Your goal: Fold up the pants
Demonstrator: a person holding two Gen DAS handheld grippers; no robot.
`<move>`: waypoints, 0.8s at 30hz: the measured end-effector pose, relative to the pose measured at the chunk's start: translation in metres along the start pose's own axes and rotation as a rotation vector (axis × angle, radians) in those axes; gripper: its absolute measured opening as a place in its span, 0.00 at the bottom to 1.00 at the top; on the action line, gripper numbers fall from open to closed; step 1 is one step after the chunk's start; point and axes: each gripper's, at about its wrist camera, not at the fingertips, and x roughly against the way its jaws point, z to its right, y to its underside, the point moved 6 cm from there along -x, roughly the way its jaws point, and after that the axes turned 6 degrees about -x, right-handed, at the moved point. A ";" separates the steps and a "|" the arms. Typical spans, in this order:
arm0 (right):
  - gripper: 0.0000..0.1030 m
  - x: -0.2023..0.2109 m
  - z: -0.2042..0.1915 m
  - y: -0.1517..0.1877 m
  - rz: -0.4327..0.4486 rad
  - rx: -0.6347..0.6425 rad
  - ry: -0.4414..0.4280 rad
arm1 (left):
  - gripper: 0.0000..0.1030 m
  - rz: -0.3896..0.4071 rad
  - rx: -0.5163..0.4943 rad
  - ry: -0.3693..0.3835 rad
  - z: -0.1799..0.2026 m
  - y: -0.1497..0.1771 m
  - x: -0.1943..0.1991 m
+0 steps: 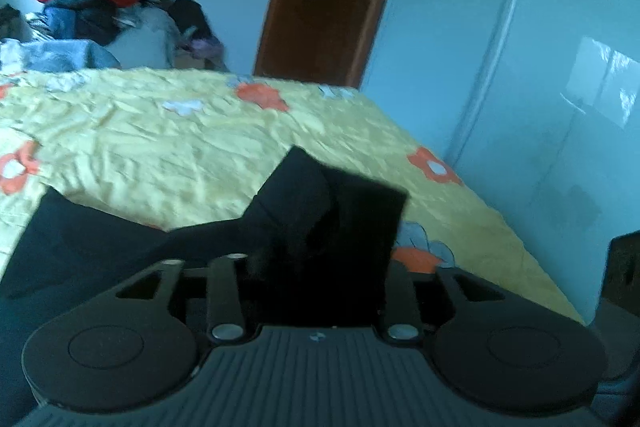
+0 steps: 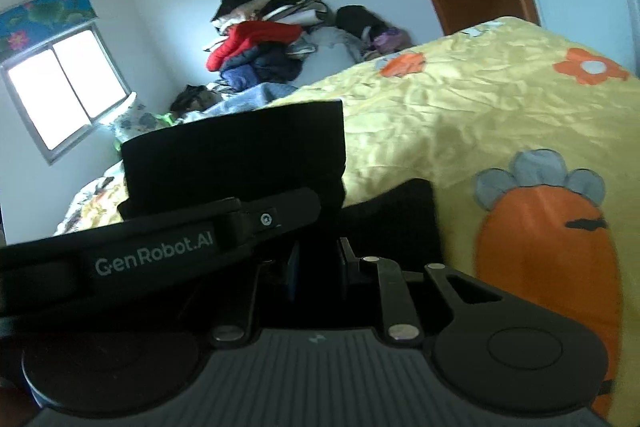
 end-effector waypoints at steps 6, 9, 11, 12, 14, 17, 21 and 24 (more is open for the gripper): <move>0.21 0.034 0.046 -0.009 0.072 0.041 0.210 | 0.80 -0.004 -0.061 0.145 0.019 0.004 0.024; 0.21 0.050 0.063 -0.021 0.132 0.010 0.288 | 0.91 0.043 -0.152 0.055 -0.001 0.002 0.047; 0.21 0.051 0.058 -0.031 0.143 0.003 0.228 | 0.93 0.075 -0.180 -0.053 -0.024 -0.003 0.057; 0.21 0.046 0.052 -0.034 0.132 0.010 0.192 | 0.93 0.083 -0.186 -0.110 -0.041 -0.007 0.059; 0.25 0.030 0.035 -0.039 0.102 0.030 0.105 | 0.94 0.069 -0.164 -0.208 -0.074 -0.015 0.059; 0.61 -0.007 0.018 -0.039 0.009 0.048 0.043 | 0.94 -0.032 -0.106 -0.300 -0.120 -0.022 0.040; 0.47 -0.036 0.005 -0.034 -0.052 0.116 0.031 | 0.91 -0.105 -0.163 -0.431 -0.153 -0.016 0.007; 0.29 -0.032 -0.005 -0.030 -0.037 0.223 0.102 | 0.91 -0.152 -0.172 -0.511 -0.174 -0.003 -0.014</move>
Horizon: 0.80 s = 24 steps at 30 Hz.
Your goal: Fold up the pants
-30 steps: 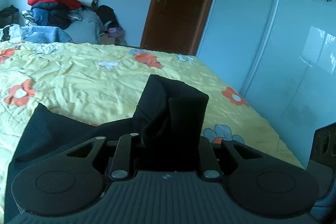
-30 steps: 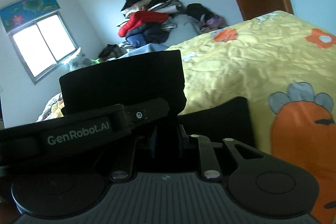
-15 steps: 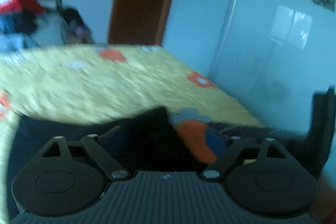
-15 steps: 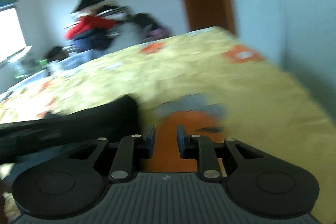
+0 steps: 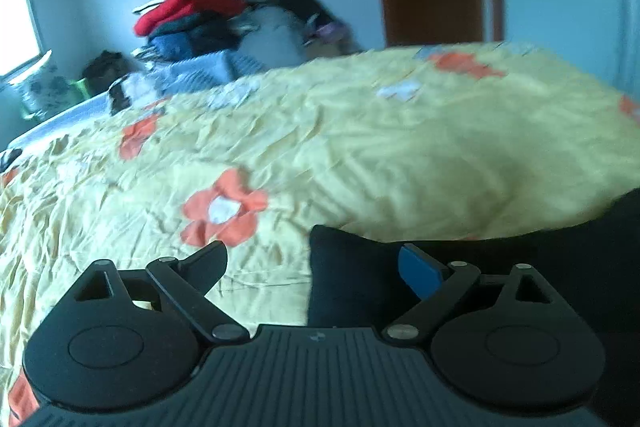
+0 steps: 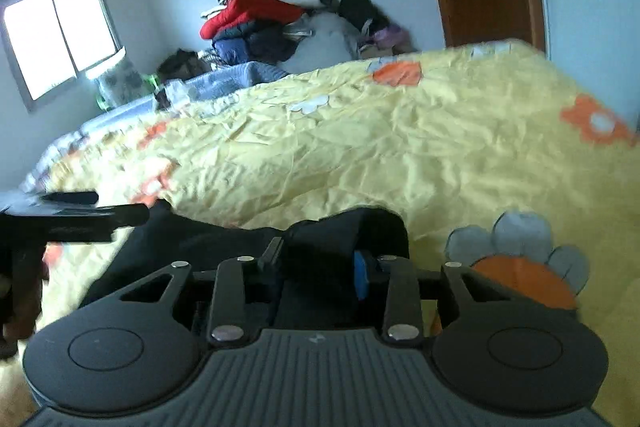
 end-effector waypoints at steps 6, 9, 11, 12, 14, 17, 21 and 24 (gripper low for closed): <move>0.46 -0.010 0.016 0.005 -0.014 -0.007 0.110 | 0.90 -0.016 0.037 -0.037 -0.015 0.008 -0.004; 0.52 0.023 0.007 -0.001 0.107 0.022 0.187 | 0.91 0.022 0.052 -0.035 -0.021 0.012 0.025; 0.55 0.037 -0.015 0.003 0.137 0.102 0.119 | 0.94 0.044 0.060 0.020 -0.016 0.019 0.043; 0.54 0.036 -0.023 0.008 0.107 0.126 0.069 | 0.96 0.046 0.049 0.041 -0.011 0.024 0.047; 0.55 0.022 -0.031 0.021 0.021 0.159 0.019 | 0.96 0.028 -0.012 0.038 0.001 0.031 0.042; 0.62 0.002 -0.013 0.033 -0.033 0.145 0.122 | 0.93 0.026 -0.037 0.006 0.004 0.040 0.041; 0.63 0.036 -0.017 0.029 0.062 0.030 0.017 | 0.95 0.033 0.046 0.019 -0.010 0.048 0.059; 0.63 0.032 -0.025 0.040 0.020 0.061 0.009 | 0.95 0.023 0.118 0.100 -0.014 0.065 0.079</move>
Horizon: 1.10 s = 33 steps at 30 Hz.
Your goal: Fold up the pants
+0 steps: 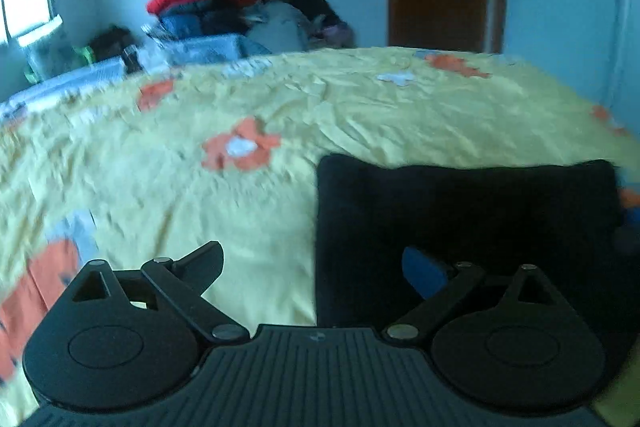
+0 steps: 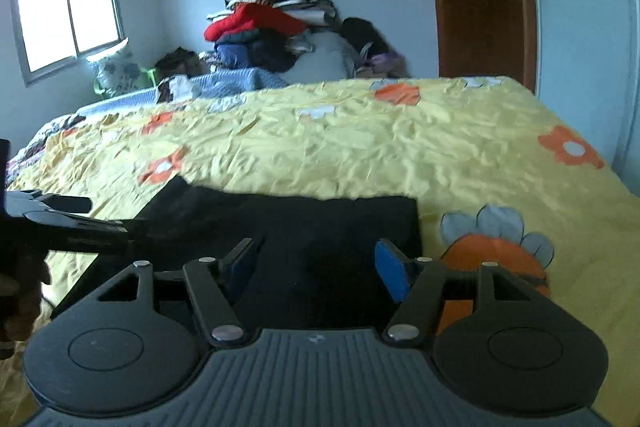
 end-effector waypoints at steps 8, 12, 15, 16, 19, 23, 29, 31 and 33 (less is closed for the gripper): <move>0.73 0.008 -0.001 0.010 0.005 0.015 0.113 | 0.96 -0.018 0.036 0.013 -0.008 0.027 0.023; 0.78 0.012 -0.020 0.021 -0.040 0.083 0.054 | 0.98 -0.050 0.016 0.013 -0.010 0.037 0.019; 0.79 0.008 -0.016 0.029 -0.047 0.110 0.152 | 0.96 -0.018 0.040 0.043 -0.012 0.039 0.037; 0.79 0.013 -0.017 0.027 -0.033 0.085 0.138 | 0.96 0.001 0.027 0.048 -0.013 0.037 0.042; 0.80 0.028 -0.015 0.021 0.007 -0.001 0.068 | 0.96 0.043 0.060 0.132 -0.020 0.033 0.047; 0.81 0.043 -0.025 0.012 0.034 -0.046 -0.026 | 0.96 -0.067 0.258 0.356 -0.033 0.029 0.023; 0.94 0.031 0.021 -0.013 0.003 -0.129 -0.083 | 0.96 -0.168 0.504 0.622 -0.050 0.021 -0.023; 0.94 0.014 0.056 -0.016 -0.079 -0.245 -0.149 | 0.96 -0.188 0.518 0.689 -0.051 0.016 -0.032; 0.94 -0.003 0.080 -0.016 -0.150 -0.322 -0.231 | 0.96 -0.204 0.526 0.764 -0.048 0.013 -0.040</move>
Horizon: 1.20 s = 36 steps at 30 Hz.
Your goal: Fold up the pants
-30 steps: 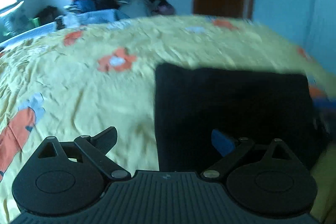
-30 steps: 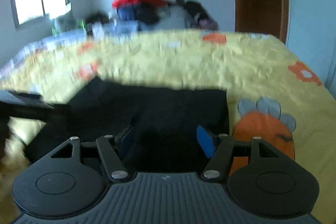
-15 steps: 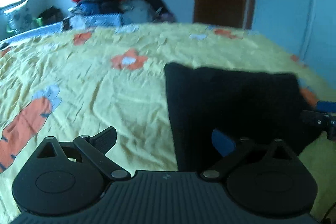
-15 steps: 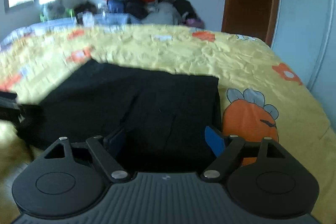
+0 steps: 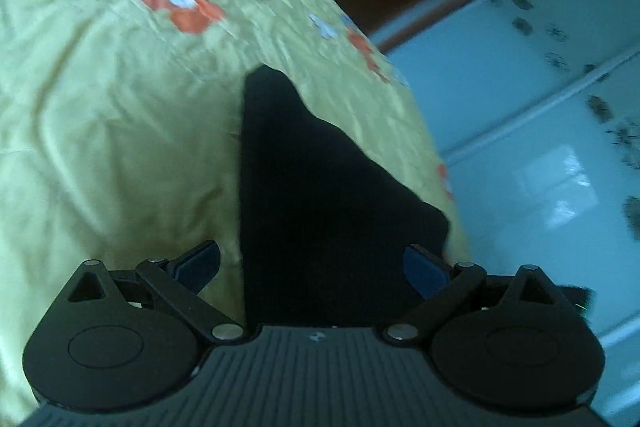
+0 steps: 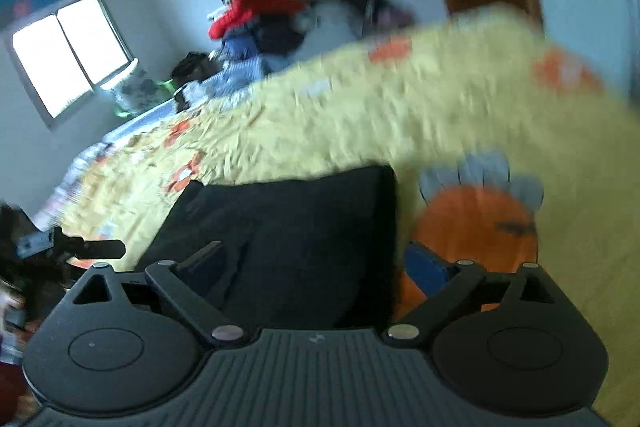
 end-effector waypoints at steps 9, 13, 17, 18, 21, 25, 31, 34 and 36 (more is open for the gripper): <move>0.95 -0.051 0.004 -0.007 -0.303 -0.023 -0.381 | 0.97 -0.064 -0.023 0.114 0.007 -0.011 -0.030; 0.94 -0.073 -0.013 -0.012 -0.307 -0.038 -0.378 | 0.71 -0.052 -0.018 0.091 0.009 -0.014 -0.044; 0.31 -0.087 -0.016 -0.005 -0.252 -0.055 -0.230 | 0.20 -0.039 -0.048 -0.032 0.004 -0.010 -0.043; 0.31 -0.084 -0.014 -0.003 -0.233 -0.081 -0.235 | 0.18 -0.027 -0.041 -0.028 0.004 -0.008 -0.040; 0.28 -0.072 -0.021 0.005 -0.183 -0.137 -0.229 | 0.16 0.011 -0.091 -0.056 0.013 -0.008 -0.028; 0.28 -0.060 -0.065 -0.006 -0.124 -0.113 -0.282 | 0.15 0.099 -0.197 -0.100 0.029 -0.021 0.004; 0.28 -0.089 -0.131 -0.036 -0.088 -0.028 -0.383 | 0.16 0.205 -0.251 -0.219 0.014 -0.074 0.061; 0.32 -0.132 -0.143 -0.040 -0.085 -0.005 -0.294 | 0.38 0.190 -0.219 -0.307 -0.021 -0.102 0.051; 0.41 -0.167 -0.133 -0.033 -0.130 0.018 -0.138 | 0.41 0.128 -0.184 -0.496 -0.054 -0.107 0.043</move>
